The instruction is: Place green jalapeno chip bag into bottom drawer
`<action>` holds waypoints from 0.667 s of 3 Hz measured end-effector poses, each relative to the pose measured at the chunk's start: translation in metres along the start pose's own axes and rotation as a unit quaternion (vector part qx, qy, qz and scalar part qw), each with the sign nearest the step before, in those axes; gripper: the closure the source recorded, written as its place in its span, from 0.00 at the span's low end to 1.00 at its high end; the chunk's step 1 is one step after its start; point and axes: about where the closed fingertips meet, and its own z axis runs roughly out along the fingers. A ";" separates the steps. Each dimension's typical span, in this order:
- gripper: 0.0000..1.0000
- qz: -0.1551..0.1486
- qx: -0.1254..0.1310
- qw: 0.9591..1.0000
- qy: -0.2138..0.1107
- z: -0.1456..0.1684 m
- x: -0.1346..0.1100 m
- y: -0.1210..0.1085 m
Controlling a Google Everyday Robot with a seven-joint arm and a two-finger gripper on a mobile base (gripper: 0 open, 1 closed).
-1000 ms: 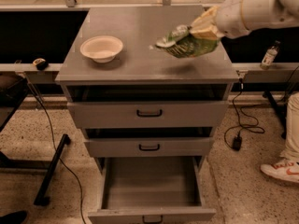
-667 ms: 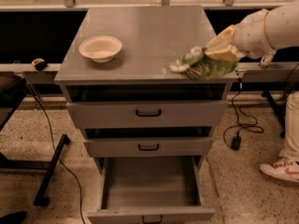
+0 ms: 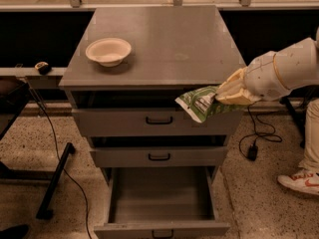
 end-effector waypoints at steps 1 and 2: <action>1.00 0.042 -0.030 0.997 -0.054 0.039 0.009 0.010; 1.00 0.096 -0.050 0.985 -0.131 0.097 0.021 0.045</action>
Offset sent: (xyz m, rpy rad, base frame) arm -0.0367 0.1100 -0.2731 0.5446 0.2991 -0.0508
